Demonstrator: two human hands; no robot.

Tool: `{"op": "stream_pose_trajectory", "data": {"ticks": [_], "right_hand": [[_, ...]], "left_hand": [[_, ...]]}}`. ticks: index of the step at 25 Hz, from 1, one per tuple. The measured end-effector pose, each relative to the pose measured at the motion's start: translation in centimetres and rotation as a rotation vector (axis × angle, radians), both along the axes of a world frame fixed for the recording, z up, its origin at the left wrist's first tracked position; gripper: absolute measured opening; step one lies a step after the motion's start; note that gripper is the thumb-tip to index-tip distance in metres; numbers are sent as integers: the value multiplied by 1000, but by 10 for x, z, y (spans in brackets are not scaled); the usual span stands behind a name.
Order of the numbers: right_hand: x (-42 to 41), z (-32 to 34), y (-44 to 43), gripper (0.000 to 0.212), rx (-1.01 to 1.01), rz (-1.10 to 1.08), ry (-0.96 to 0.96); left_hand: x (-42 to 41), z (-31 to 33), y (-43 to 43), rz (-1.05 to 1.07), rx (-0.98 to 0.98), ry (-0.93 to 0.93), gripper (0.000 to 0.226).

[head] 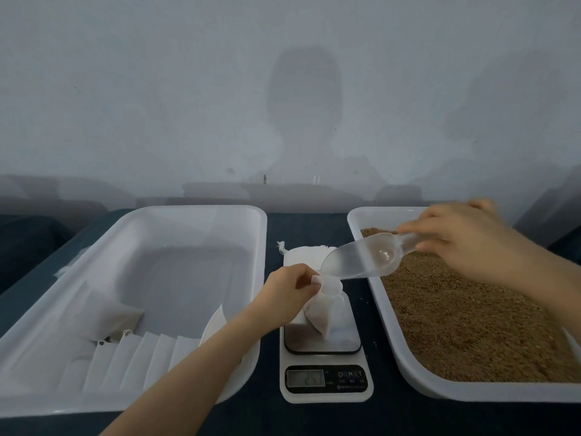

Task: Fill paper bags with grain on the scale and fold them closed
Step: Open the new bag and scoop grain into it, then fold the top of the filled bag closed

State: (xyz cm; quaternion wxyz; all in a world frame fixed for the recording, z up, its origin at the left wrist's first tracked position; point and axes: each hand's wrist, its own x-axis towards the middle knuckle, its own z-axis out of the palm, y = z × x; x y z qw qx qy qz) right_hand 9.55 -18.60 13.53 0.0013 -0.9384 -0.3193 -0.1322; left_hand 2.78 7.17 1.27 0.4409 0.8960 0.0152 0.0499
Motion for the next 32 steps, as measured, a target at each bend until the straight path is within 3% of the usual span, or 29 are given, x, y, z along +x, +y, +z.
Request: {"op": "stream_pose_trajectory", "data": {"ticks": [3, 5, 8, 12, 14, 16, 17, 19, 21, 22, 25, 29, 32], "right_hand": [[11, -29, -23, 32, 321, -206, 163], [21, -55, -24, 23, 414, -364, 245], [35, -93, -16, 27, 357, -524, 369], [47, -120, -9, 34, 320, -585, 511], [45, -120, -5, 37, 204, -605, 524], [39, -115, -2, 36, 16, -626, 421], [34, -111, 1, 36, 3, -590, 330], [21, -101, 13, 39, 251, -356, 247], [2, -85, 34, 46, 528, -53, 359], [-7, -78, 45, 49, 573, 42, 453], [-14, -81, 68, 46, 565, 83, 594], [-11, -93, 77, 9, 603, 54, 496], [-13, -96, 79, 4, 679, 105, 410]], "left_hand": [[-1, 1, -1, 31, -9, -25, 13], [-2, 2, -1, 51, -27, -30, 13], [-2, 1, -1, 77, -31, -24, 13], [-2, -1, 0, 68, -12, -6, 11], [-1, -2, 1, 64, -18, -2, 10], [0, -3, 1, 64, -28, 5, 9], [0, -3, 1, 61, -31, 7, 9], [-1, -1, 0, 58, -39, 8, 9], [-1, 0, 0, 60, -56, 1, 8], [-1, 1, 0, 63, -71, -2, 8], [-2, 3, 0, 81, -110, -6, 10], [-3, 5, 0, 94, -112, -24, 10], [-4, 7, 1, 120, -118, -52, 17]]}}
